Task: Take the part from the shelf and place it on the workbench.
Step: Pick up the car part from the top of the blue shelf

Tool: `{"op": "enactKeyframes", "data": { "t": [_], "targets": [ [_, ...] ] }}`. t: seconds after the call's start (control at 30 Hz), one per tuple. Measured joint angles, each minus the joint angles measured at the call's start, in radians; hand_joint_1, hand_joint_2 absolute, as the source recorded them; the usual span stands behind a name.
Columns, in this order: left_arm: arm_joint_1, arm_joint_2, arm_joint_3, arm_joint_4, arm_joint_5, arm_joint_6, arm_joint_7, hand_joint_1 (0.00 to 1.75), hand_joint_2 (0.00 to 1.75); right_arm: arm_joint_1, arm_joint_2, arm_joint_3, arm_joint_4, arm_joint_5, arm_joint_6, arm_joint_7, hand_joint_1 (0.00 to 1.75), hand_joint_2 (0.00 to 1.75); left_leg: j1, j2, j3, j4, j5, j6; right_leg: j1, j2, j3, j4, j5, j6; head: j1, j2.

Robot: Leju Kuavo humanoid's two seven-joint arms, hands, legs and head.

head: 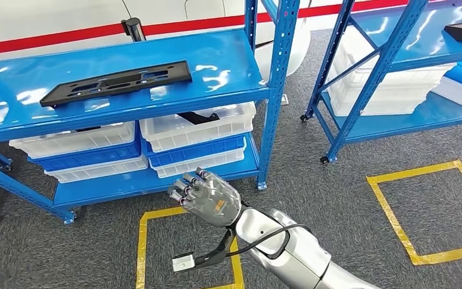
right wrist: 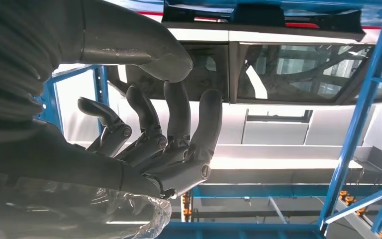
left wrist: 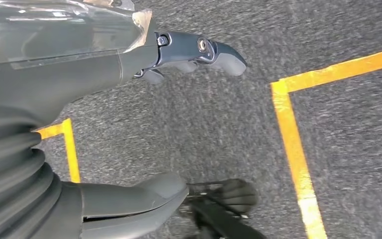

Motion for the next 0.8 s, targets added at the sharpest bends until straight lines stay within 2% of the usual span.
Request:
{"op": "enactKeyframes", "data": {
  "t": [0.03, 0.1, 0.13, 0.17, 0.23, 0.27, 0.3, 0.33, 0.37, 0.4, 0.43, 0.47, 0.5, 0.53, 0.57, 0.6, 0.63, 0.67, 0.7, 0.73, 0.8],
  "targets": [
    [0.001, 0.000, 0.000, 0.000, 0.000, 0.000, 0.000, 0.00, 1.75, 0.000, 0.002, 0.000, 0.001, 0.000, 0.002, -0.001, 1.75, 1.75, -0.002, 0.000, -0.003, -0.042, 0.025, 0.008, 0.003, 0.001, 0.019, 0.000, -0.014, 0.000, 0.000, 0.000],
    [0.002, 0.001, 0.000, 0.002, 0.000, 0.000, 0.000, 0.00, 1.75, 0.000, 0.006, 0.000, 0.003, -0.001, 0.006, -0.002, 1.75, 1.75, -0.014, -0.003, 0.008, -0.152, 0.137, 0.033, 0.007, 0.004, 0.052, -0.004, -0.043, 0.003, 0.001, 0.000],
    [0.003, 0.002, 0.000, 0.003, 0.000, 0.000, 0.000, 0.00, 1.75, 0.001, 0.008, 0.000, 0.004, -0.001, 0.008, -0.003, 1.75, 1.75, -0.021, -0.004, 0.018, -0.195, 0.183, 0.045, 0.008, 0.006, 0.066, -0.009, -0.056, 0.007, 0.000, 0.000],
    [0.003, 0.002, 0.000, 0.004, 0.000, 0.000, 0.000, 0.00, 1.75, 0.001, 0.009, 0.000, 0.005, -0.001, 0.009, -0.004, 1.75, 1.75, -0.027, -0.003, 0.028, -0.219, 0.209, 0.052, 0.009, 0.008, 0.080, -0.019, -0.064, 0.012, -0.001, 0.000],
    [0.001, 0.001, -0.001, 0.003, 0.000, 0.000, 0.000, 0.00, 1.75, 0.001, 0.014, -0.002, 0.005, -0.002, 0.010, -0.007, 1.75, 1.75, -0.033, -0.001, 0.057, -0.242, 0.199, 0.058, 0.014, 0.009, 0.110, -0.030, -0.062, 0.032, -0.003, 0.000],
    [0.000, 0.000, -0.001, 0.003, 0.000, 0.000, 0.001, 0.00, 1.75, 0.000, 0.016, -0.004, 0.005, -0.002, 0.010, -0.007, 1.75, 1.75, -0.032, -0.001, 0.078, -0.253, 0.193, 0.060, 0.015, 0.008, 0.114, -0.016, -0.054, 0.042, -0.002, 0.000],
    [-0.002, -0.001, -0.001, 0.002, -0.001, 0.001, 0.002, 0.00, 1.75, -0.001, 0.017, -0.005, 0.005, -0.002, 0.010, -0.008, 1.75, 1.75, -0.031, -0.003, 0.099, -0.263, 0.188, 0.064, 0.017, 0.007, 0.100, 0.025, -0.043, 0.050, 0.000, 0.000],
    [-0.003, -0.003, -0.001, 0.002, -0.001, 0.002, 0.003, 0.00, 1.75, -0.002, 0.018, -0.007, 0.005, -0.002, 0.011, -0.008, 1.75, 1.75, -0.028, -0.006, 0.120, -0.271, 0.182, 0.065, 0.018, 0.006, 0.066, 0.084, -0.038, 0.054, 0.000, 0.000],
    [-0.004, -0.004, -0.001, 0.002, -0.001, 0.003, 0.005, 0.00, 1.75, -0.001, 0.018, -0.007, 0.005, -0.002, 0.011, -0.009, 1.75, 1.75, -0.027, -0.007, 0.137, -0.275, 0.172, 0.064, 0.018, 0.004, 0.017, 0.154, -0.041, 0.050, 0.002, 0.000],
    [-0.004, -0.006, -0.001, 0.002, -0.001, 0.004, 0.005, 0.00, 1.75, 0.000, 0.017, -0.008, 0.007, -0.002, 0.012, -0.009, 1.75, 1.75, -0.027, -0.009, 0.149, -0.277, 0.160, 0.063, 0.020, 0.003, -0.035, 0.216, -0.057, 0.043, 0.002, 0.000],
    [-0.004, -0.008, -0.001, 0.002, -0.001, 0.004, 0.006, 0.00, 1.75, 0.003, 0.016, -0.008, 0.008, -0.002, 0.013, -0.009, 1.75, 1.75, -0.027, -0.012, 0.163, -0.277, 0.147, 0.061, 0.022, 0.003, -0.083, 0.254, -0.086, 0.032, 0.002, 0.000],
    [-0.004, -0.009, -0.001, 0.002, -0.001, 0.004, 0.006, 0.00, 1.75, 0.005, 0.014, -0.009, 0.009, -0.001, 0.013, -0.010, 1.75, 1.75, -0.028, -0.014, 0.179, -0.277, 0.133, 0.061, 0.024, 0.002, -0.119, 0.265, -0.115, 0.025, 0.002, 0.000],
    [-0.004, -0.011, -0.001, 0.002, -0.001, 0.005, 0.007, 0.00, 1.75, 0.007, 0.014, -0.010, 0.010, -0.001, 0.014, -0.010, 1.75, 1.75, -0.030, -0.016, 0.197, -0.277, 0.118, 0.061, 0.026, 0.002, -0.143, 0.248, -0.131, 0.023, 0.002, 0.000],
    [-0.004, -0.012, -0.001, 0.002, -0.002, 0.004, 0.007, 0.00, 1.75, 0.008, 0.013, -0.011, 0.011, -0.001, 0.014, -0.010, 1.75, 1.75, -0.031, -0.018, 0.217, -0.277, 0.103, 0.062, 0.028, 0.002, -0.154, 0.207, -0.123, 0.028, 0.002, 0.000],
    [-0.004, -0.014, -0.001, 0.002, -0.002, 0.004, 0.007, 0.00, 1.75, 0.008, 0.012, -0.012, 0.012, -0.001, 0.014, -0.010, 1.75, 1.75, -0.032, -0.019, 0.233, -0.278, 0.088, 0.063, 0.030, 0.002, -0.153, 0.147, -0.084, 0.040, 0.002, 0.000],
    [-0.005, -0.016, -0.001, 0.002, -0.003, 0.003, 0.007, 0.00, 1.75, 0.009, 0.011, -0.013, 0.013, -0.001, 0.014, -0.010, 1.75, 1.75, -0.033, -0.020, 0.250, -0.278, 0.071, 0.062, 0.033, 0.000, -0.148, 0.089, -0.025, 0.050, 0.001, 0.000],
    [-0.006, -0.017, -0.001, 0.002, -0.004, 0.002, 0.008, 0.00, 1.75, 0.009, 0.010, -0.014, 0.014, -0.001, 0.015, -0.010, 1.75, 1.75, -0.034, -0.022, 0.264, -0.280, 0.054, 0.059, 0.035, -0.003, -0.138, 0.043, 0.025, 0.051, 0.001, 0.000],
    [-0.007, -0.018, -0.001, 0.001, -0.004, 0.001, 0.008, 0.00, 1.75, 0.009, 0.010, -0.015, 0.014, -0.001, 0.016, -0.010, 1.75, 1.75, -0.034, -0.022, 0.277, -0.284, 0.038, 0.054, 0.037, -0.006, -0.126, 0.015, 0.061, 0.045, 0.001, 0.000],
    [-0.008, -0.019, -0.001, 0.000, -0.005, 0.000, 0.009, 0.00, 1.75, 0.009, 0.009, -0.016, 0.014, -0.001, 0.016, -0.010, 1.75, 1.75, -0.034, -0.022, 0.293, -0.283, 0.033, 0.048, 0.039, -0.008, -0.116, 0.003, 0.074, 0.030, 0.001, 0.000],
    [-0.010, -0.018, -0.001, 0.000, -0.006, -0.001, 0.010, 0.00, 1.75, 0.007, 0.010, -0.016, 0.014, -0.001, 0.017, -0.010, 1.75, 1.75, -0.034, -0.021, 0.306, -0.283, 0.031, 0.041, 0.037, -0.007, -0.097, -0.004, 0.072, 0.013, 0.002, 0.000],
    [-0.014, -0.018, -0.001, -0.001, -0.007, -0.001, 0.010, 0.00, 1.75, 0.005, 0.013, -0.018, 0.013, -0.001, 0.017, -0.010, 1.75, 1.75, -0.035, -0.016, 0.321, -0.254, 0.034, 0.032, 0.028, -0.006, -0.060, -0.020, 0.073, -0.013, 0.001, 0.000]
  ]
}}
